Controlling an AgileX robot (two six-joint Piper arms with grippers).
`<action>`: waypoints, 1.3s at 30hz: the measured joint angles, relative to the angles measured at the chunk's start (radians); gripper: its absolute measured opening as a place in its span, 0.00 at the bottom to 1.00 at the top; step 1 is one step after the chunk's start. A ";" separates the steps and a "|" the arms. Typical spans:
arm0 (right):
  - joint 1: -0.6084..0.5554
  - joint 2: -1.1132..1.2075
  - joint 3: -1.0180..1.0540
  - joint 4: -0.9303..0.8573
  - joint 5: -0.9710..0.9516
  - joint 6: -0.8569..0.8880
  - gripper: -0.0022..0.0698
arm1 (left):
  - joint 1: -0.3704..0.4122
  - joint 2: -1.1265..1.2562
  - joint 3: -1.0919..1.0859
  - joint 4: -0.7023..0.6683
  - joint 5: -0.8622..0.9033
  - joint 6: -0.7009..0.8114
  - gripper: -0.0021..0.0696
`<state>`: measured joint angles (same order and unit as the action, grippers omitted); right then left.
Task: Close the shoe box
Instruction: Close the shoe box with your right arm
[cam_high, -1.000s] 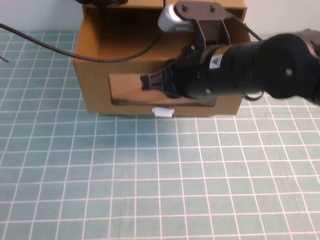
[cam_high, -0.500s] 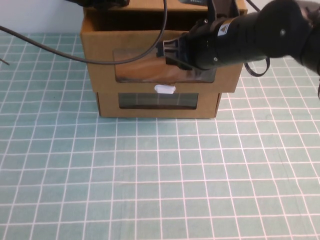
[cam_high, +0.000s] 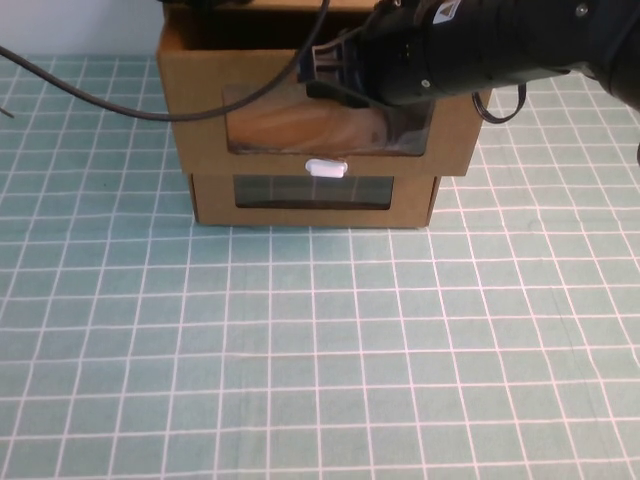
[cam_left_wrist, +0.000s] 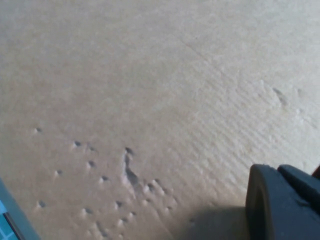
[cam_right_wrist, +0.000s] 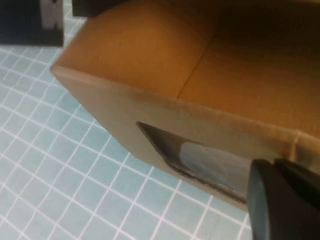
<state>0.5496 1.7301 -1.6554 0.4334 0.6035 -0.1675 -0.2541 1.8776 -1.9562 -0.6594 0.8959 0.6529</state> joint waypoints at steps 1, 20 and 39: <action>0.000 0.002 0.000 0.002 -0.007 -0.001 0.01 | 0.000 0.000 0.000 -0.002 0.002 0.000 0.02; -0.085 0.135 -0.116 0.123 -0.089 -0.024 0.01 | 0.000 0.000 -0.001 -0.002 0.007 0.000 0.02; -0.117 0.173 -0.260 0.115 0.160 -0.031 0.01 | 0.000 -0.030 -0.029 0.022 0.036 0.000 0.02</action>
<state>0.4327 1.9035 -1.9154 0.5486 0.7638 -0.1986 -0.2541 1.8477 -1.9848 -0.6374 0.9322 0.6529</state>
